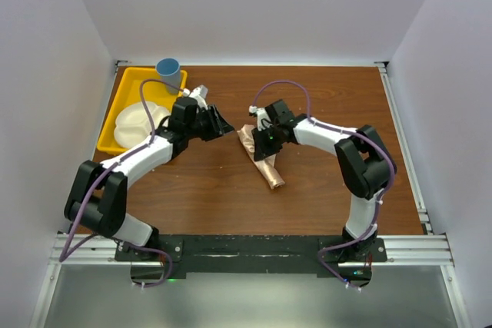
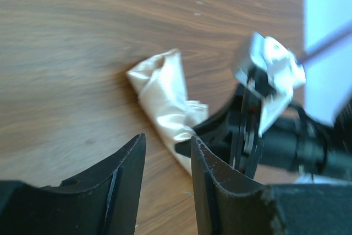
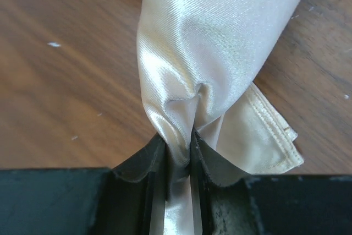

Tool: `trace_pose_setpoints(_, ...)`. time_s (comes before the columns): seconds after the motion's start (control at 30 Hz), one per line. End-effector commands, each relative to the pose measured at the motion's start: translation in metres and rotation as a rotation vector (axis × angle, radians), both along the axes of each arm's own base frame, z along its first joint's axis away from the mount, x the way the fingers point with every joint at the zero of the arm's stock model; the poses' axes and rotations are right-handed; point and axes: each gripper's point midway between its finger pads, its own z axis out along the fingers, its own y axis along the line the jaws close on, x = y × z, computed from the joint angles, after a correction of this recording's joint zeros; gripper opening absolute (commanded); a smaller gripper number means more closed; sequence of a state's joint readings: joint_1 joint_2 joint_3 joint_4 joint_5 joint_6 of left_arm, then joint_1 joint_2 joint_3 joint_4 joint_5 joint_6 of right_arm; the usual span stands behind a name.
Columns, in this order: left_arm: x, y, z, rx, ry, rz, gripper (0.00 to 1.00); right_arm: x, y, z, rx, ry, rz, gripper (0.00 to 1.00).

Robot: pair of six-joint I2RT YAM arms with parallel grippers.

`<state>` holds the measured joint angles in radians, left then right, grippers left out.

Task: Fold the napkin, place the utensils inside, and roll it up
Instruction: Roll the napkin with the utensil

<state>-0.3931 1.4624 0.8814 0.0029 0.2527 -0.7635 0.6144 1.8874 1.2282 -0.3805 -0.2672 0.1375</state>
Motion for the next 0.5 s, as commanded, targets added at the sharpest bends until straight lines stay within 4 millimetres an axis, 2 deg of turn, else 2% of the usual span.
trace_pose_setpoints(0.0,0.006,-0.036,0.020,-0.152,-0.092,-0.158,0.42,-0.029,0.031,0.040,0.449,0.244,0.132,0.20)
trace_pose_setpoints(0.07,0.006,-0.048,0.018,-0.170,-0.082,-0.183,0.42,-0.024,0.023,0.033,0.509,0.287,0.114,0.19)
trace_pose_setpoints(0.1,0.007,-0.053,0.019,-0.180,-0.085,-0.190,0.42,-0.029,0.023,0.039,0.570,0.340,0.124,0.19)
trace_pose_setpoints(0.23,0.013,-0.073,0.023,-0.231,-0.084,-0.216,0.42,-0.017,0.004,0.027,0.632,0.380,0.053,0.19)
trace_pose_setpoints(0.27,0.013,-0.079,0.016,-0.237,-0.069,-0.224,0.41,-0.016,0.001,0.020,0.635,0.390,0.038,0.19)
trace_pose_setpoints(0.33,0.017,-0.088,0.019,-0.273,-0.073,-0.230,0.41,-0.011,-0.008,0.014,0.655,0.412,0.005,0.19)
trace_pose_setpoints(0.37,0.016,-0.094,0.010,-0.279,-0.054,-0.240,0.41,-0.010,-0.011,0.011,0.653,0.421,-0.008,0.19)
trace_pose_setpoints(0.43,0.018,-0.106,0.016,-0.328,-0.067,-0.264,0.41,-0.006,-0.018,0.003,0.648,0.425,-0.031,0.19)
trace_pose_setpoints(0.47,0.017,-0.112,0.008,-0.335,-0.053,-0.272,0.40,-0.005,-0.022,-0.001,0.624,0.433,-0.053,0.19)
